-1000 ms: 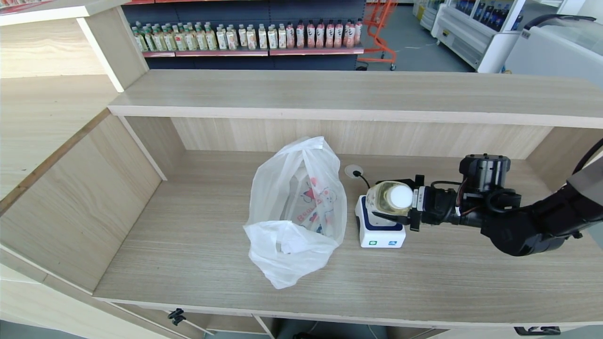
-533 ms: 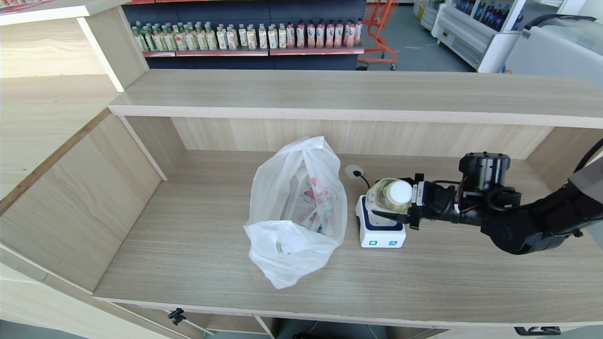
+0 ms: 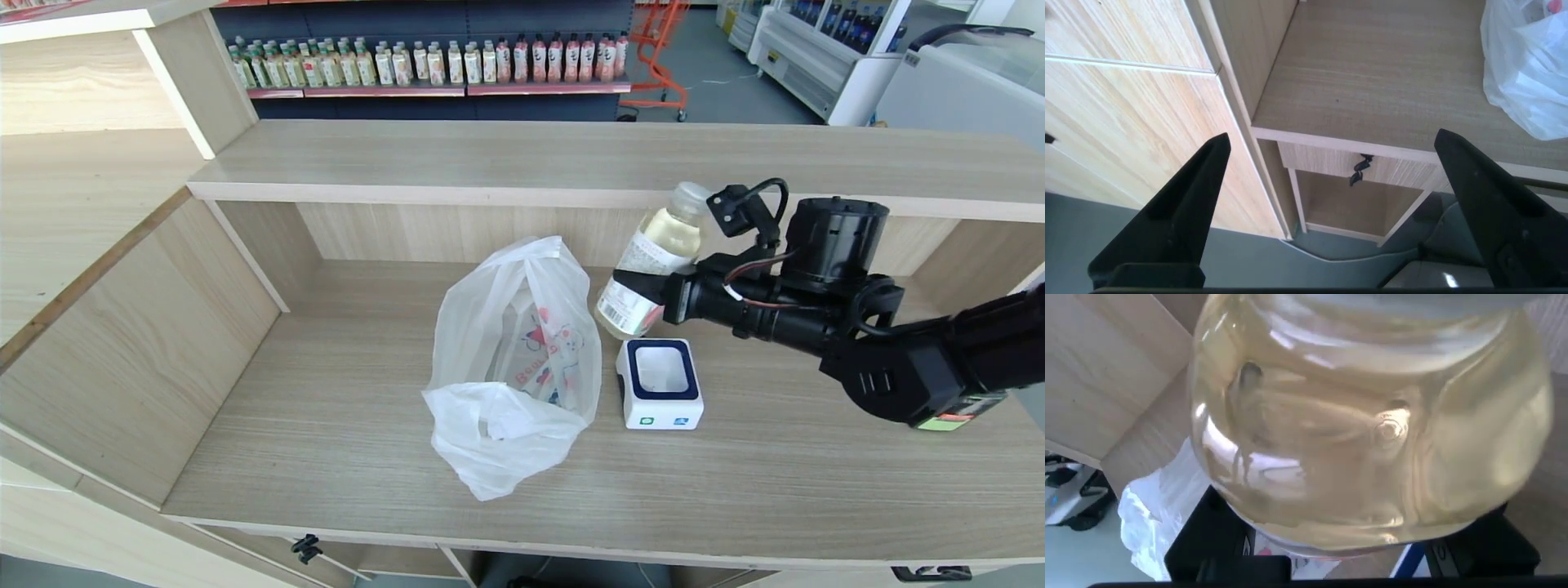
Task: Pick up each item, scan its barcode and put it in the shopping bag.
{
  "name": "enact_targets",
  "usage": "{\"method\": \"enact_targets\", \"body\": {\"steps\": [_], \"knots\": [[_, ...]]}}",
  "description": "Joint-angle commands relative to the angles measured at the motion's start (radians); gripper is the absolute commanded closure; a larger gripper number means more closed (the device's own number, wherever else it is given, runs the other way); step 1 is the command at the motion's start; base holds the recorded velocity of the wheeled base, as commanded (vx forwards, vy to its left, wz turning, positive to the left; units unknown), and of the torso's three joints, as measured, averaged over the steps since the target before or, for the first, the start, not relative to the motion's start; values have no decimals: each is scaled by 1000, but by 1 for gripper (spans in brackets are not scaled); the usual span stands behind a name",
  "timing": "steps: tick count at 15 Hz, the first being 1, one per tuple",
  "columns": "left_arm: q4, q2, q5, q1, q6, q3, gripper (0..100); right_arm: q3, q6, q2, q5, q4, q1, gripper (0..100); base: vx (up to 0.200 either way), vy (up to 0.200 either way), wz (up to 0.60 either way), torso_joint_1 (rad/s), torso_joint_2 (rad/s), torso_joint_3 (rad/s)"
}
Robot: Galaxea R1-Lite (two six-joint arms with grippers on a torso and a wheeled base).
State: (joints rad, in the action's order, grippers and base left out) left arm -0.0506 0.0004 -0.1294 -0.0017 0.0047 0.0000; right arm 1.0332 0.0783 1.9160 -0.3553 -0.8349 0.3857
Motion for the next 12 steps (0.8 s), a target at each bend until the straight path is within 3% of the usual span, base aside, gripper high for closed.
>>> {"method": "enact_targets", "body": {"steps": [1, 3, 6, 12], "knots": [[0, 0, -1, 0, 0, 0, 0, 31, 78, 74, 42, 7, 85, 100, 0, 0, 0, 0, 0, 0], [0, 0, 1, 0, 0, 0, 0, 33, 158, 124, 44, -1, 122, 100, 0, 0, 0, 0, 0, 0], [0, 0, -1, 0, 0, 0, 0, 28, 155, 206, 42, -82, 147, 100, 0, 0, 0, 0, 0, 0], [0, 0, 1, 0, 0, 0, 0, 31, -89, 400, 44, -291, 185, 100, 0, 0, 0, 0, 0, 0]]}}
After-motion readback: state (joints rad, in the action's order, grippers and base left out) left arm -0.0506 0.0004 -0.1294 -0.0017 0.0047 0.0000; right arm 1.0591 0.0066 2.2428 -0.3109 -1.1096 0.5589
